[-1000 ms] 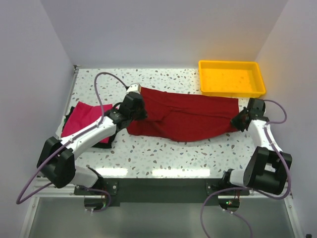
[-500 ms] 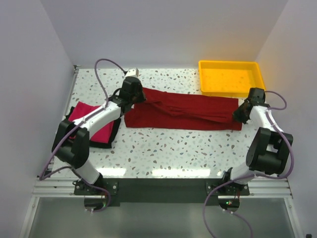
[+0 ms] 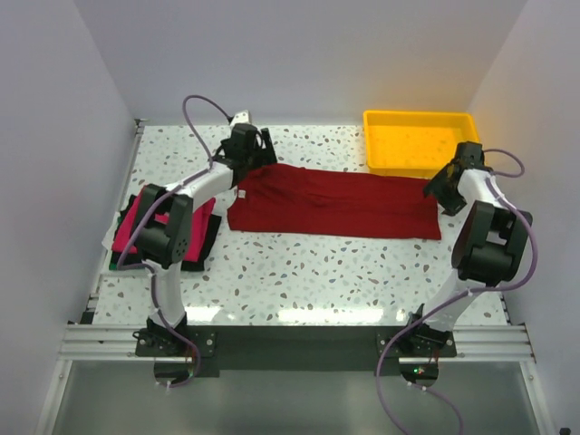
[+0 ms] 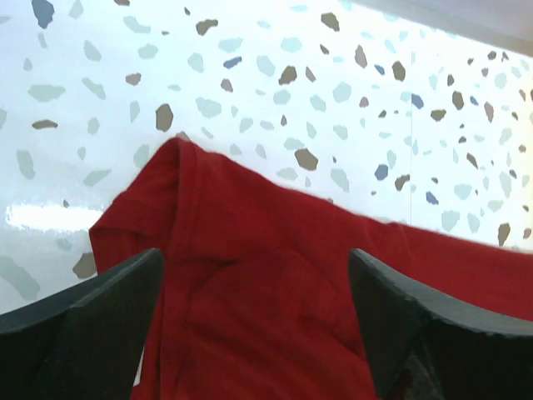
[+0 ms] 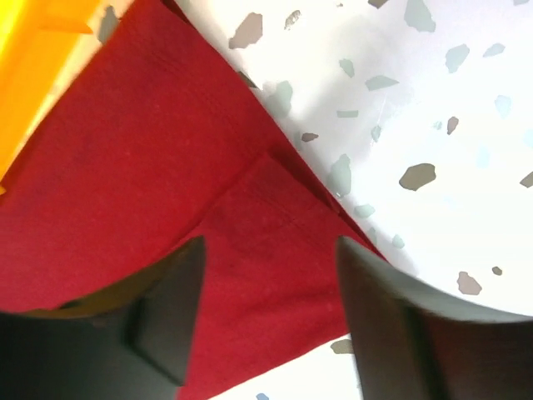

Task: Fold and stack the t-shirts
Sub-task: Fold the tshirt

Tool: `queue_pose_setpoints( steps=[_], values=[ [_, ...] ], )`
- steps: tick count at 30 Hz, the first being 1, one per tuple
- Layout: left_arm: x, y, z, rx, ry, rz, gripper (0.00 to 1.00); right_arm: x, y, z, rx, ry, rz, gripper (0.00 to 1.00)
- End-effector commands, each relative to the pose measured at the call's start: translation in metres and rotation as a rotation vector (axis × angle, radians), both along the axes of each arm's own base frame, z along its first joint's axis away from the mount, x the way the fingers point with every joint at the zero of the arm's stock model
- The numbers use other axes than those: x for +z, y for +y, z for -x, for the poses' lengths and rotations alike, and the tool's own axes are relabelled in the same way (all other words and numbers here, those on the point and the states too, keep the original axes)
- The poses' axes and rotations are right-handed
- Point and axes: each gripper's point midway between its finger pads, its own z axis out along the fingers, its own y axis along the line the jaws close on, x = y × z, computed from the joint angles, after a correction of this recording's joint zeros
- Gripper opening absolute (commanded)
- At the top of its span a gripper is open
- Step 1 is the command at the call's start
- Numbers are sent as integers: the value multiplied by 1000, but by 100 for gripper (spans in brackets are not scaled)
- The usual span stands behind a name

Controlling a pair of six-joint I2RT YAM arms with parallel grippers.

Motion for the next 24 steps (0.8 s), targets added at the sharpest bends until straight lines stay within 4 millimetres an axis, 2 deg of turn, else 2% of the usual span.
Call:
queue_pose_setpoints(
  steps=[1, 2, 4, 5, 6, 7, 8, 10, 11, 12, 14, 16, 19, 21, 22, 24],
  values=[
    [38, -2, -29, 2, -114, 31, 100, 35, -2, -5, 32, -74, 38, 70],
    [41, -4, -28, -8, -117, 36, 100, 38, 5, -5, 61, -92, 18, 75],
    [41, -9, -22, -43, -108, 54, 100, 40, 22, 2, 122, -125, -20, 92],
    [52, -10, -17, -53, -121, 70, 100, 32, 32, 8, 140, -114, -32, 96],
    [41, -12, -5, -71, -86, 87, 100, 30, 38, 11, 162, -113, -29, 98],
    [44, -14, 0, -85, -97, 109, 100, 30, 49, 13, 190, -122, -47, 98],
    [40, -15, 15, -102, -83, 126, 100, 24, 66, 16, 247, -105, -41, 98],
    [41, -26, 30, -156, -86, 189, 100, 19, 85, 18, 324, -87, -24, 99],
    [46, -34, 41, -191, -89, 212, 100, 17, 103, 17, 382, -84, -21, 99],
    [31, -38, 55, -211, -51, 219, 100, 14, 110, 16, 410, -81, -20, 98],
    [19, -51, 73, -248, -30, 217, 100, 4, 119, 11, 439, -69, -38, 98],
    [7, -59, 80, -262, -2, 204, 100, -2, 122, 8, 452, -57, -41, 98],
    [-24, -58, 80, -230, 73, 183, 100, -15, 122, 0, 466, -30, -43, 98],
    [-30, -57, 76, -213, 86, 177, 100, -28, 124, 4, 465, 16, -64, 98],
    [-43, -55, 75, -203, 116, 167, 100, -31, 125, 7, 458, 26, -69, 98],
    [-49, -55, 69, -198, 126, 160, 100, -45, 129, 19, 439, 44, -98, 98]
  ],
)
